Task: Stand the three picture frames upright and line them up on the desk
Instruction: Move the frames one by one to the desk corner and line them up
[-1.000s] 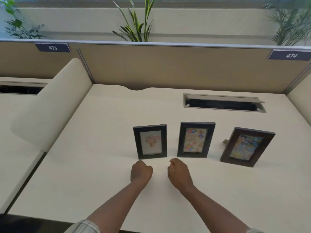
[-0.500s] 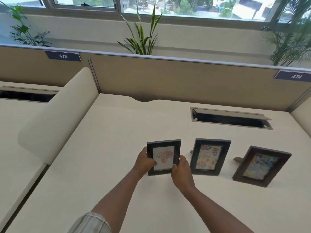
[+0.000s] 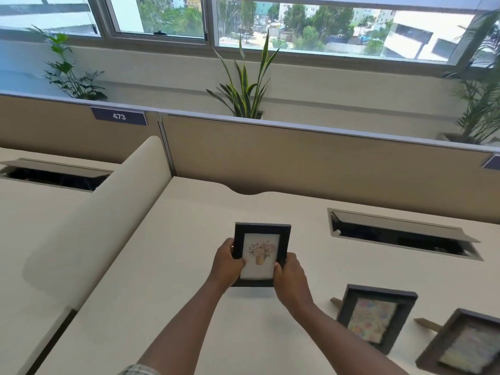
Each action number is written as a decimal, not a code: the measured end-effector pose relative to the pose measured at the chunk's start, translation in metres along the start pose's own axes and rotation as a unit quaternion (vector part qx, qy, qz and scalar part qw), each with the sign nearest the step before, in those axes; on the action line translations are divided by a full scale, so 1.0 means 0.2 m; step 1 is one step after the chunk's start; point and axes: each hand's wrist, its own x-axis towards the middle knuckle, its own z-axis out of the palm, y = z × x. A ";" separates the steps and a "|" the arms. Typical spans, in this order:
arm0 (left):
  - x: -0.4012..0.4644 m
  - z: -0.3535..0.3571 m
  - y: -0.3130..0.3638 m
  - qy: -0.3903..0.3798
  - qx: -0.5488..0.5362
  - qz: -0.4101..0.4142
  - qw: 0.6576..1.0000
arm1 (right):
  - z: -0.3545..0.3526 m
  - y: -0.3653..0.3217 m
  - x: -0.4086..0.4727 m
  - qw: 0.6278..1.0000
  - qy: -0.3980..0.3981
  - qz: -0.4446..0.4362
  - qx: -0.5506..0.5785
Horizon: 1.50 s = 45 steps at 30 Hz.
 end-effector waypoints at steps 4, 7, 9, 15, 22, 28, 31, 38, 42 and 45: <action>0.24 -0.10 0.03 0.030 0.019 0.015 0.999 | 0.10 -0.15 0.26 1.000 -0.007 -0.019 -0.005; 0.39 -0.19 0.02 0.058 0.045 0.022 0.997 | 0.21 -0.24 0.43 0.999 -0.021 -0.032 -0.017; 0.49 -0.25 0.02 0.078 0.051 0.019 0.995 | 0.28 -0.30 0.53 0.998 -0.032 -0.040 -0.021; 0.71 -0.38 -0.04 0.100 0.021 -0.003 0.995 | 0.45 -0.38 0.75 0.996 -0.048 -0.065 -0.043; 0.85 -0.48 -0.09 0.116 0.013 -0.017 0.993 | 0.59 -0.41 0.85 0.992 -0.051 -0.097 -0.061; 0.88 -0.48 -0.12 0.114 -0.022 -0.039 0.992 | 0.63 -0.39 0.86 0.992 -0.048 -0.104 -0.060; 0.88 -0.47 -0.13 0.107 -0.017 -0.040 0.993 | 0.64 -0.39 0.86 0.992 -0.038 -0.104 -0.064; 0.81 -0.48 -0.12 0.128 0.026 -0.066 0.989 | 0.56 -0.39 0.82 0.995 -0.062 -0.054 -0.062; 0.60 -0.46 -0.16 0.203 0.101 -0.113 0.967 | 0.47 -0.29 0.65 0.991 -0.075 -0.065 -0.090; 0.37 -0.35 -0.18 0.206 0.168 -0.128 0.956 | 0.37 -0.19 0.45 0.987 -0.087 -0.070 -0.117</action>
